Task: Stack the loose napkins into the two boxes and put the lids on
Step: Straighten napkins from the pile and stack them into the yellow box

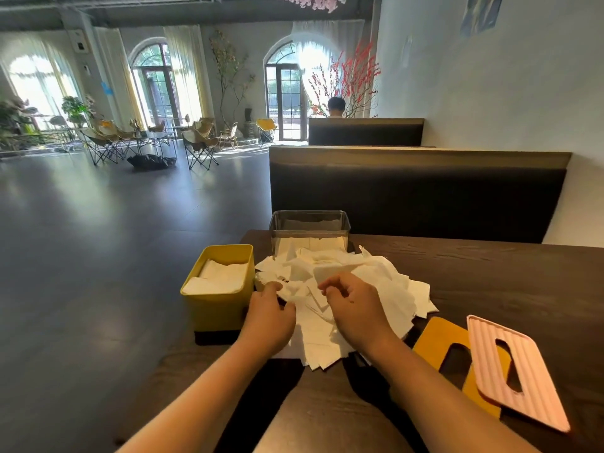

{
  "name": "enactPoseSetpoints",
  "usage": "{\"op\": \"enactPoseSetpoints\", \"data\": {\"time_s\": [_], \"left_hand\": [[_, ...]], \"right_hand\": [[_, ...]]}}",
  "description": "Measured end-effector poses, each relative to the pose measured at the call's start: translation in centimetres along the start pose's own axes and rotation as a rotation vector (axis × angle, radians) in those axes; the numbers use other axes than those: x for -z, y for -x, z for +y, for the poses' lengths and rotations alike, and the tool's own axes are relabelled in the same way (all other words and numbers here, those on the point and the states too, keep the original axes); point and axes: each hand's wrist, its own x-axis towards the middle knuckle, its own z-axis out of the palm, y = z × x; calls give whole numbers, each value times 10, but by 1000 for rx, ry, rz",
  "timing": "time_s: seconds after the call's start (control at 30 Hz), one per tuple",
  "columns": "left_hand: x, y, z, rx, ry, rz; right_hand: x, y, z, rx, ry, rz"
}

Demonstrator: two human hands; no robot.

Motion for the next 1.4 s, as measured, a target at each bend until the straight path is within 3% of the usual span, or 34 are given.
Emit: {"op": "enactPoseSetpoints", "data": {"time_s": [0.33, 0.5, 0.67, 0.83, 0.97, 1.07, 1.23, 1.33, 1.4], "left_hand": [[-13, -44, 22, 231, 226, -17], [-18, -65, 21, 281, 130, -38], [-16, -59, 23, 141, 149, 43], [-3, -31, 37, -194, 54, 237], [11, -8, 46, -395, 143, 316], [17, 8, 50, -410, 266, 258], [13, 32, 54, -348, 469, -3], [14, 40, 53, -378, 379, -112], [19, 42, 49, -434, 248, -137]], "right_hand": [[-6, 4, 23, 102, -70, 70], [-9, 3, 24, 96, -143, 58], [-7, 0, 24, 85, -174, 61], [-6, -1, 25, 25, -213, 74], [-3, -3, 24, 8, -341, 102], [1, -3, 23, -20, -420, 109], [5, 2, 21, -82, -651, -106], [6, 8, 19, -34, -542, -59], [7, 8, 18, -103, -592, -99]]}}
